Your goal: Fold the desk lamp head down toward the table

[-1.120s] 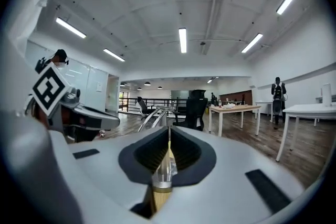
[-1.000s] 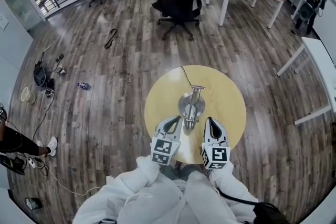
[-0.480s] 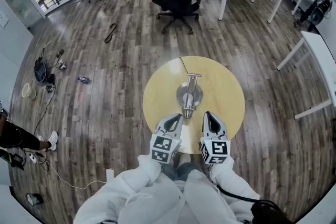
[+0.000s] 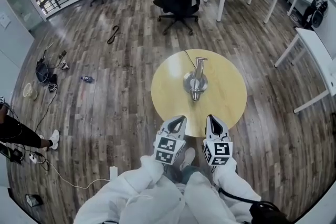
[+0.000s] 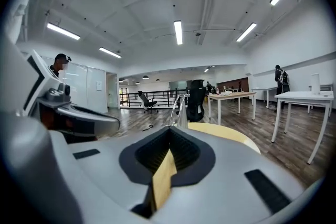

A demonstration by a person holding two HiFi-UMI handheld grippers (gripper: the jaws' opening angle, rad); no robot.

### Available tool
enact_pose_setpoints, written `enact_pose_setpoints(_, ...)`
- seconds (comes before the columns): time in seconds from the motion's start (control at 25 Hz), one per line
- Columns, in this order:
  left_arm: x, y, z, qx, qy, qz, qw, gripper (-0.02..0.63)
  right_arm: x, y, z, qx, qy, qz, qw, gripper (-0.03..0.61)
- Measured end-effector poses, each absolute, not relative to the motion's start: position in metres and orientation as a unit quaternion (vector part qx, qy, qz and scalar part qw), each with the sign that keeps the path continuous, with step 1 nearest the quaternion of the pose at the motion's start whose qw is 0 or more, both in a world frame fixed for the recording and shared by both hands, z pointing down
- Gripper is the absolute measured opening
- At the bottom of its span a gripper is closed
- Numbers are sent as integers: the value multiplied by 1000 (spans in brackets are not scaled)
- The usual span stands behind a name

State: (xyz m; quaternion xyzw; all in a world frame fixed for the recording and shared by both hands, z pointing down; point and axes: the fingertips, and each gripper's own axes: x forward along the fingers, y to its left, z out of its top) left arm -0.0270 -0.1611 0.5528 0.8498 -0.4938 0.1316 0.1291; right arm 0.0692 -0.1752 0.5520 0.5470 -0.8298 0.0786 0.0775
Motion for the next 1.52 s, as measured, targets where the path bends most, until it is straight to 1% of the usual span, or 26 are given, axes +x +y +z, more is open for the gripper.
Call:
enact_pose_setpoints(0.24, -52, -94, 548, 845, -504, 131, 122, 0, 53, -104, 549, 557, -824, 67, 83, 12)
enact_pose_setpoints(0.48, -63, -62, 541, 833, -525, 124, 122, 1, 44, -66, 536, 551, -829, 60, 78, 11)
enact_pose_setpoints(0.8, -61, -60, 524, 825, -541, 114, 114, 0, 43, -64, 517, 540, -836, 56, 73, 12)
enact_pose_setpoints(1.52, -34, -77, 524, 831, -534, 115, 106, 1, 59, -79, 516, 540, -837, 46, 69, 11)
